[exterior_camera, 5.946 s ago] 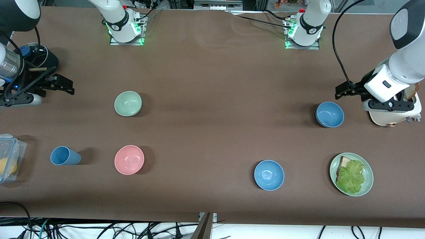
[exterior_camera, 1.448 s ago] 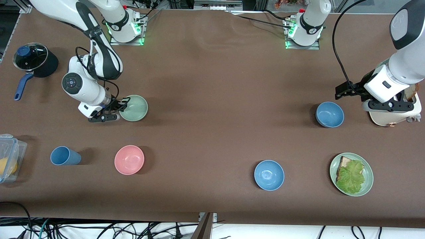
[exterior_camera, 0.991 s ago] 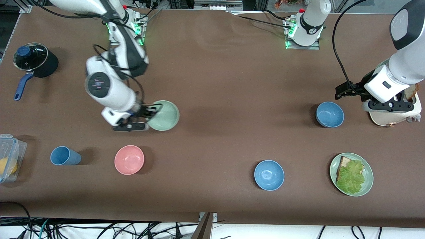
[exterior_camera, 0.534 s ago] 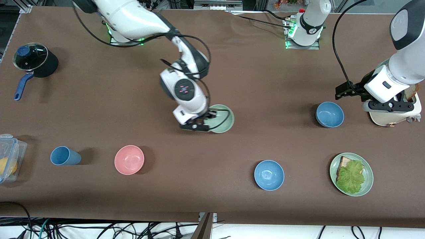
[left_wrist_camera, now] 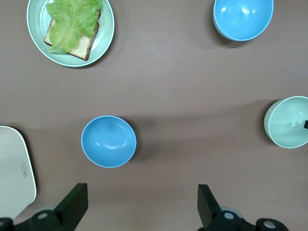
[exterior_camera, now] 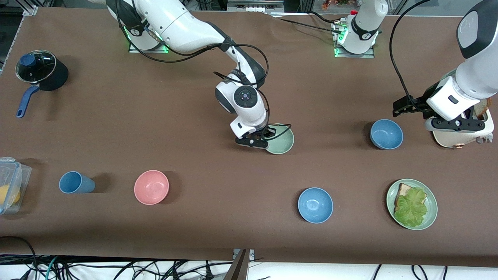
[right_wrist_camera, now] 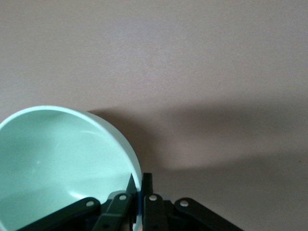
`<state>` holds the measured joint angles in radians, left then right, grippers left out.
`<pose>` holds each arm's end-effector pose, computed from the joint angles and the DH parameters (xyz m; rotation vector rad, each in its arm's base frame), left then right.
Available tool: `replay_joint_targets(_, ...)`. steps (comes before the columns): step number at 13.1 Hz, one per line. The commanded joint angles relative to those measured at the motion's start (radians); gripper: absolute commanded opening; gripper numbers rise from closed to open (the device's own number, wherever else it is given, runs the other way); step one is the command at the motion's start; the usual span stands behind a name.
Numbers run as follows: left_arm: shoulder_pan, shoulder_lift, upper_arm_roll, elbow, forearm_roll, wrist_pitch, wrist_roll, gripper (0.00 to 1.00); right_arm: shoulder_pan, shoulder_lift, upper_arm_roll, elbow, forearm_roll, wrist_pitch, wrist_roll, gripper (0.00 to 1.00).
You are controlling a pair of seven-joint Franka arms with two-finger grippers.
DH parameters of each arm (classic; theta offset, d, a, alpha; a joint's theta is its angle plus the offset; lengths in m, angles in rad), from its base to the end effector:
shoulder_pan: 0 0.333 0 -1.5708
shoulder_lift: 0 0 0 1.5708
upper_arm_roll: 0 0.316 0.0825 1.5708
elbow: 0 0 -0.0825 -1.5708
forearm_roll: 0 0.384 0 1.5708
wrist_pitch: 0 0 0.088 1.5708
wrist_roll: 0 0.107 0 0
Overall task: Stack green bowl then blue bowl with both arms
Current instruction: 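Slide the green bowl to the table center and open the right gripper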
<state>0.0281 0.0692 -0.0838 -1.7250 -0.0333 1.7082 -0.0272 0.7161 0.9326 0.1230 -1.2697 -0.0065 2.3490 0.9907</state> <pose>0.5743 -0.0339 0.5240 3.1035 -0.0350 -0.1356 0.5296 0.5519 0.2053 -2.9502 0.3024 -0.0326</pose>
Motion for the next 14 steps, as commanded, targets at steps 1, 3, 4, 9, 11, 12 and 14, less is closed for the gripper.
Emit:
replay_joint_targets(1,0.004,0.006,-0.005,0.022,0.018,-0.022,-0.002,1.0,0.005,0.012,-0.016,0.033,-0.017,-0.002,0.012,0.0)
replay_joint_targets(3,0.004,0.006,-0.005,0.022,0.018,-0.022,-0.002,1.0,0.002,0.011,-0.016,0.033,-0.017,-0.002,0.011,0.01)
replay_joint_targets(4,0.004,0.006,-0.005,0.022,0.018,-0.022,-0.002,1.0,-0.001,0.011,-0.017,0.033,-0.018,-0.004,0.008,0.14)
replay_joint_targets(9,0.004,0.008,-0.005,0.024,0.016,-0.022,-0.003,1.0,-0.023,-0.001,-0.039,0.03,-0.018,-0.022,-0.044,0.58)
replay_joint_targets(11,0.004,0.008,-0.005,0.024,0.016,-0.021,-0.002,1.0,-0.027,-0.029,-0.042,0.032,-0.017,-0.057,-0.044,1.0)
replay_joint_targets(12,0.004,0.009,-0.005,0.022,0.016,-0.022,-0.002,1.0,-0.052,-0.059,-0.045,0.032,-0.017,-0.116,-0.044,1.0)
replay_joint_targets(14,0.004,0.017,-0.005,0.022,0.019,-0.028,-0.003,1.0,-0.113,-0.141,-0.045,0.036,-0.012,-0.267,-0.107,1.0)
